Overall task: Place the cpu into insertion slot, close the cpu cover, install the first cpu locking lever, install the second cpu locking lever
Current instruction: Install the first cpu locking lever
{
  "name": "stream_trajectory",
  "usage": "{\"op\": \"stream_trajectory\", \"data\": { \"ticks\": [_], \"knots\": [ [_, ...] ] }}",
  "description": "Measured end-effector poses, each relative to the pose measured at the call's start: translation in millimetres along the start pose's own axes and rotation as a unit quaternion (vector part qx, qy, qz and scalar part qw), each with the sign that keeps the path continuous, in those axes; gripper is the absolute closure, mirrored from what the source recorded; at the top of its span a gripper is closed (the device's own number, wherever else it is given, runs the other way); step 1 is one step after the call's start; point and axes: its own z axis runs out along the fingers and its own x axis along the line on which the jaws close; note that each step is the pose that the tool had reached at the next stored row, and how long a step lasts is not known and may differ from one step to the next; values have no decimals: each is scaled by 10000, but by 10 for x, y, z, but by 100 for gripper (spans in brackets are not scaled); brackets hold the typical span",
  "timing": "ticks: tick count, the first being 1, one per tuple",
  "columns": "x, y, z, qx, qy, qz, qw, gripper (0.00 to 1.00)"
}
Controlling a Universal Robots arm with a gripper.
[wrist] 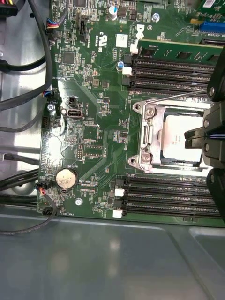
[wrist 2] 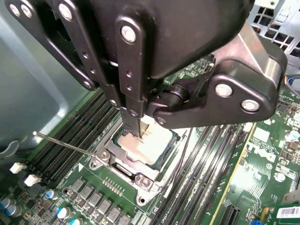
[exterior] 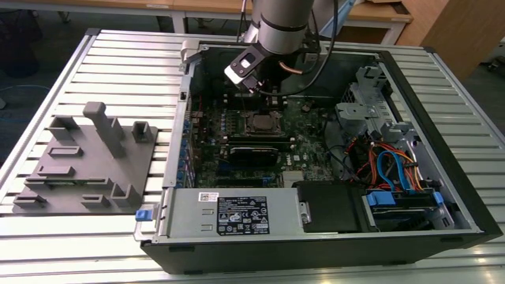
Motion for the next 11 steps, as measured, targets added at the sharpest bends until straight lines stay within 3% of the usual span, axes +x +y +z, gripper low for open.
{"op": "stream_trajectory", "data": {
  "ticks": [5,11],
  "knots": [
    [3,-2,-82,0,0,0,10000,90],
    [8,-6,-228,0,0,0,10000,90]
  ]
}}
